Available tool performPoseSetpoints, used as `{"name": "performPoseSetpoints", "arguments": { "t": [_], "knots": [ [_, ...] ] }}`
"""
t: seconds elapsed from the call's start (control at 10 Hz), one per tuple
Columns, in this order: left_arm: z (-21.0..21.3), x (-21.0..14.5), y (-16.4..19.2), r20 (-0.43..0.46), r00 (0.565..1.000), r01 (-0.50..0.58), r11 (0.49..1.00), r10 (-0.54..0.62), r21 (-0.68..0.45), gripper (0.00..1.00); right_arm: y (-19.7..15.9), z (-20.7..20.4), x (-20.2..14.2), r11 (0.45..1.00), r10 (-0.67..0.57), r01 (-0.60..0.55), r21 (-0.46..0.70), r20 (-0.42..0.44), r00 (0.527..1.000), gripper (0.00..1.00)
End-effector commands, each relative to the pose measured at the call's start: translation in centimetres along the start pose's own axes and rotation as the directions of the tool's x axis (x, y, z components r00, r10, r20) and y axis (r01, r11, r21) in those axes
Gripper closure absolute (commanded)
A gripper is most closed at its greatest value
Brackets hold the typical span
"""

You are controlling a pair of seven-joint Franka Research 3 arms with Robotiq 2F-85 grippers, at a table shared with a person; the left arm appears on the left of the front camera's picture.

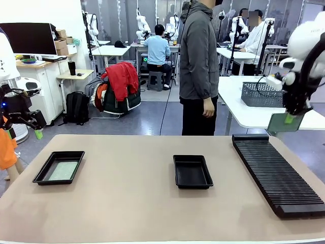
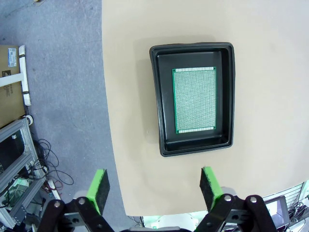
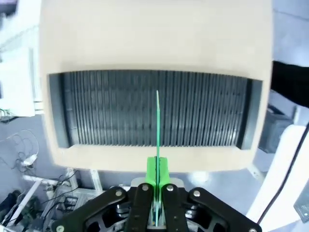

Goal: Inspect and transfer BCBs to ESD trays.
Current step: Pick up the Blank PCB from the PCB Rack and place it in the right ESD tray.

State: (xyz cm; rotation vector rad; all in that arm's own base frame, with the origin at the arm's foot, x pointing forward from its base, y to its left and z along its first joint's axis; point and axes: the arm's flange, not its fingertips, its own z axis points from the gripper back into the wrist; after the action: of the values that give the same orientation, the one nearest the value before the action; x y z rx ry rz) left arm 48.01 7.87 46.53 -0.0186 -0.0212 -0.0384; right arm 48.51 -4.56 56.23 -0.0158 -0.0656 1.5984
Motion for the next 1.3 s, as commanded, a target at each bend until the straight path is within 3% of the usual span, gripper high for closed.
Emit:
{"name": "performPoseSetpoints", "arguments": {
  "t": [0.0, 0.4, 1.2],
  "knots": [
    [-0.1, -0.1, 0.0, 0.006, 1.000, -0.001, 1.000, 0.001, 0.002, 0.00, -0.2, 3.7, 1.0, 0.998, -0.015, 0.017, 0.061, -0.026, 1.000, 1.00],
    [-0.1, -0.1, 0.0, 0.006, 1.000, -0.001, 1.000, 0.001, 0.002, 0.00, 1.0, 8.6, 1.6, 0.997, -0.045, 0.047, 0.057, -0.028, 0.999, 1.00],
    [-0.1, -0.1, 0.0, 0.006, 1.000, -0.001, 1.000, 0.001, 0.002, 0.00, 1.5, 8.5, 1.3, 0.999, -0.021, 0.021, 0.046, -0.013, 1.000, 1.00]
  ]
}}
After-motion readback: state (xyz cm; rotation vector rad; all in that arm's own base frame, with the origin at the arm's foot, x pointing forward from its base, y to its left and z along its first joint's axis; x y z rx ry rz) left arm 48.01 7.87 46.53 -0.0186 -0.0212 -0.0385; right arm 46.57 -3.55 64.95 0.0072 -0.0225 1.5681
